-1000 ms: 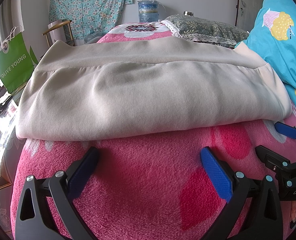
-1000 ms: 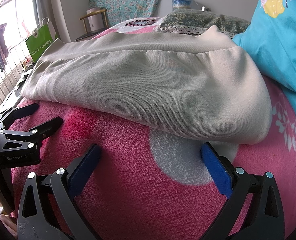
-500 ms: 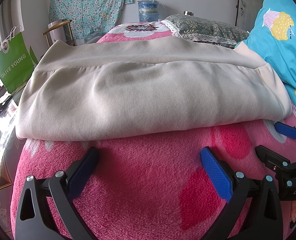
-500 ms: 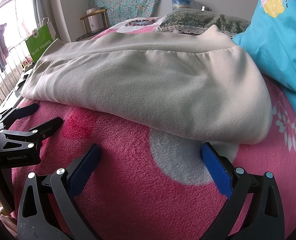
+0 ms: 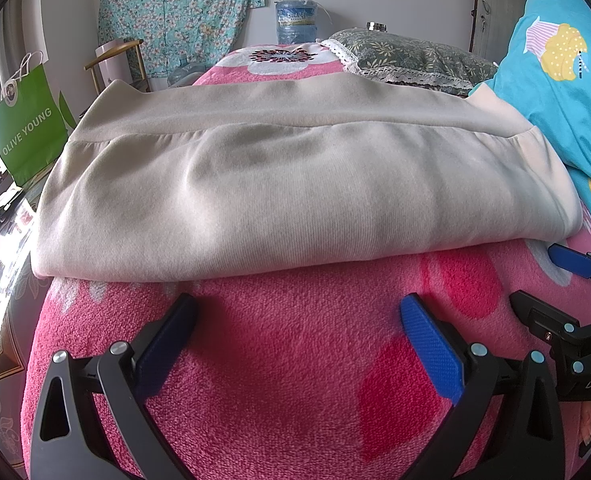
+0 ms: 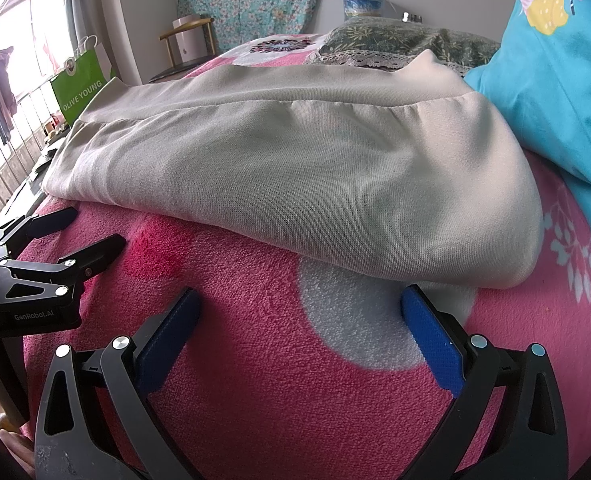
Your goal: Fold large clothes
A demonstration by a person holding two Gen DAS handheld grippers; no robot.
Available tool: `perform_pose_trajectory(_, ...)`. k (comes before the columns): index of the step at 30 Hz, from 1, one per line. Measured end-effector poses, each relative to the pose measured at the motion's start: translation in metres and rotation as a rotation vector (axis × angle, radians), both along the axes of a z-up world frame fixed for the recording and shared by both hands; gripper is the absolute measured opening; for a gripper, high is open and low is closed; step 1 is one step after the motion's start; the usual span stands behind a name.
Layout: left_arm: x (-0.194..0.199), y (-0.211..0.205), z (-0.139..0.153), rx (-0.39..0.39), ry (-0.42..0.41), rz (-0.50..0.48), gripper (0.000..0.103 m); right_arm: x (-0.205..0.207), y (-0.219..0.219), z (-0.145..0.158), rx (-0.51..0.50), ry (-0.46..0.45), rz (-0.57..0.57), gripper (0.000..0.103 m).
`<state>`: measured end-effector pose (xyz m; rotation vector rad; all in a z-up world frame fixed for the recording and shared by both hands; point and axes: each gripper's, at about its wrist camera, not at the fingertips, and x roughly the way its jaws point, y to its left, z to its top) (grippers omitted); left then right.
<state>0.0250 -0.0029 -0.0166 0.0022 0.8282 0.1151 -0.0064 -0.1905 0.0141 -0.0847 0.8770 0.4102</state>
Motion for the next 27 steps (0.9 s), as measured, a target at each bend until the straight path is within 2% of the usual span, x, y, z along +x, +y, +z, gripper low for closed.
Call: perform_pose_trajectory(27,-0.0011,0.0021,-0.0014,-0.008,-0.002,-0.002,0.099,-0.0006,0.0005,0.0002,0.000,0.000,0.000,0.096)
